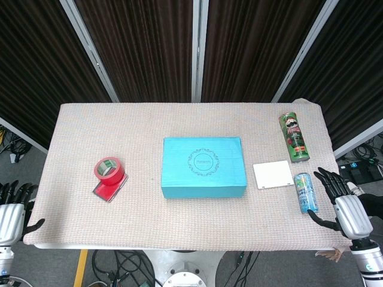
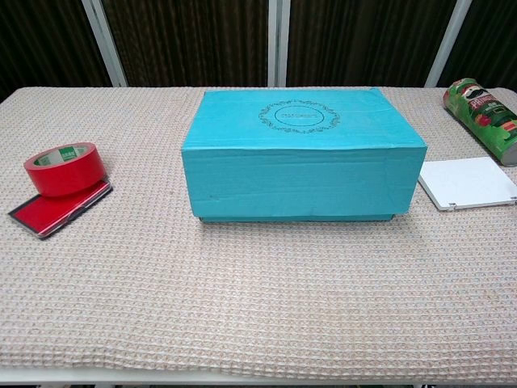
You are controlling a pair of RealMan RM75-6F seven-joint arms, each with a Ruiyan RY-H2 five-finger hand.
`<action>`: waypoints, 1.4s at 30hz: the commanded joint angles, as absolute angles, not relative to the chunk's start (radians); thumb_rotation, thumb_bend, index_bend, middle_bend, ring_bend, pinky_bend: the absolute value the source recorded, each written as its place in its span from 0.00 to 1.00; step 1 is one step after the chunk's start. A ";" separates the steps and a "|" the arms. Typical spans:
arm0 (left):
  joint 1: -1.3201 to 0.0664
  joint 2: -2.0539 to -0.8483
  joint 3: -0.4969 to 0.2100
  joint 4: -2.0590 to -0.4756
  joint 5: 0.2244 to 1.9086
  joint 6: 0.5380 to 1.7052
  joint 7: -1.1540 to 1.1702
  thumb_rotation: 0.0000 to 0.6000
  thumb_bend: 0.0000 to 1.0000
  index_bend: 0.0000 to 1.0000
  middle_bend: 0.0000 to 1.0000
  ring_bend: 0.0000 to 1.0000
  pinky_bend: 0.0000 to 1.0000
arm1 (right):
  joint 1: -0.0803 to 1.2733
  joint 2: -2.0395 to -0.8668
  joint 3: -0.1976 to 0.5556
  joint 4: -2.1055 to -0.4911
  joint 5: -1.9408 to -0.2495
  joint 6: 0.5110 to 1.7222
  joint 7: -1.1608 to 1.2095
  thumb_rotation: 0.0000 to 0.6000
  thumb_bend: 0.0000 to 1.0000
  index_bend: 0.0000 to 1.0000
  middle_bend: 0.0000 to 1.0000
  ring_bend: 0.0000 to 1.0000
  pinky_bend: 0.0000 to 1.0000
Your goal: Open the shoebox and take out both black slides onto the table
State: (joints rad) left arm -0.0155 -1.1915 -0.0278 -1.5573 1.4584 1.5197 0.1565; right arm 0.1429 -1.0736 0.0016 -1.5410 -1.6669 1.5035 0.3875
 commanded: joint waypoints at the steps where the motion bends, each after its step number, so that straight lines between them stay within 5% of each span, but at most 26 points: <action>1: -0.019 -1.192 -0.030 -1.559 1.455 1.514 0.158 1.00 0.07 0.18 0.15 0.05 0.06 | 0.148 -1.073 0.003 -1.543 -1.664 1.495 0.384 1.00 0.16 0.00 0.00 0.00 0.00; 12: -0.031 -1.188 -0.035 -1.572 1.445 1.495 0.172 1.00 0.07 0.18 0.15 0.05 0.06 | 0.215 -1.064 0.024 -1.524 -1.647 1.399 0.355 1.00 0.16 0.00 0.00 0.00 0.00; 19: -0.033 -1.187 -0.034 -1.586 1.438 1.486 0.180 1.00 0.07 0.18 0.15 0.05 0.06 | 0.397 -1.116 0.099 -1.427 -1.567 1.146 0.300 1.00 0.16 0.00 0.00 0.00 0.00; 29: -0.026 -1.178 -0.031 -1.594 1.422 1.486 0.181 1.00 0.07 0.18 0.15 0.05 0.07 | 0.649 -1.390 0.166 -1.112 -1.515 0.899 0.275 1.00 0.10 0.00 0.01 0.00 0.00; 34: -0.020 -1.176 -0.030 -1.589 1.412 1.485 0.171 1.00 0.07 0.18 0.15 0.05 0.07 | 0.725 -1.538 0.170 -0.952 -1.530 0.893 0.266 1.00 0.01 0.00 0.02 0.00 0.00; 42: -0.020 -1.177 -0.029 -1.575 1.405 1.477 0.152 1.00 0.07 0.18 0.15 0.05 0.07 | 0.794 -1.708 0.143 -0.739 -1.575 0.943 0.261 1.00 0.00 0.00 0.02 0.00 0.00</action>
State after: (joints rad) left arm -0.0197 -1.1772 -0.0295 -1.5760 1.4061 1.4775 0.1524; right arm 0.7664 -1.6642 0.1558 -0.7883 -1.5543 0.9253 0.2623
